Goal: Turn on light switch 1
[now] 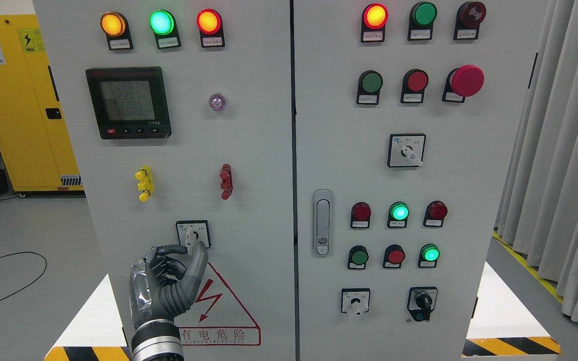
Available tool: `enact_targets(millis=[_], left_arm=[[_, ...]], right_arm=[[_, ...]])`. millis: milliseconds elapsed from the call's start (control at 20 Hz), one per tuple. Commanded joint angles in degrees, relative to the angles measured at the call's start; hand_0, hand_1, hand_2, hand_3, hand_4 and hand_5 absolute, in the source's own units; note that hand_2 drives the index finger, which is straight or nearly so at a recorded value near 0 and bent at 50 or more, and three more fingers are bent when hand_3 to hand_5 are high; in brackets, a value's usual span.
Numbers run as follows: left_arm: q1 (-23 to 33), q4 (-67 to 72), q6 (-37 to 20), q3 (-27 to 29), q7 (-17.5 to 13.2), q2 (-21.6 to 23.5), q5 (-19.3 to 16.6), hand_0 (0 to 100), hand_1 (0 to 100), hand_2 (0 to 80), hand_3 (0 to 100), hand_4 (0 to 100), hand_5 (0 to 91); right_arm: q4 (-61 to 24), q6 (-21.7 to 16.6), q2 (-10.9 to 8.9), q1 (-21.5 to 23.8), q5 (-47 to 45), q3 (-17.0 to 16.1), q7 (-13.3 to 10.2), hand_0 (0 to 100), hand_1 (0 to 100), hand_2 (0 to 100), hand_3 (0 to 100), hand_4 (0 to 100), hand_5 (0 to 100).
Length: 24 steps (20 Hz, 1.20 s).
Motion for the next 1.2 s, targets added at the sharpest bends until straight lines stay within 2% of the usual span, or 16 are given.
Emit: enact_targets(millis=[0, 1150], left_arm=[[-0.5, 0.7, 0.1, -0.2, 0.1, -0.2, -0.1, 27, 68, 55.0, 91, 85, 78.0], [-1.7, 1.8, 1.1, -0.2, 0.1, -0.3, -0.1, 30, 67, 56.4, 92, 86, 79.3]], right_arm=[[0.0, 0.0, 0.0, 0.0, -0.1, 0.0, 0.0, 0, 50, 4, 0, 0, 0], [0.0, 0.0, 0.0, 0.0, 0.0, 0.0, 0.0, 0, 50, 4, 0, 0, 0]])
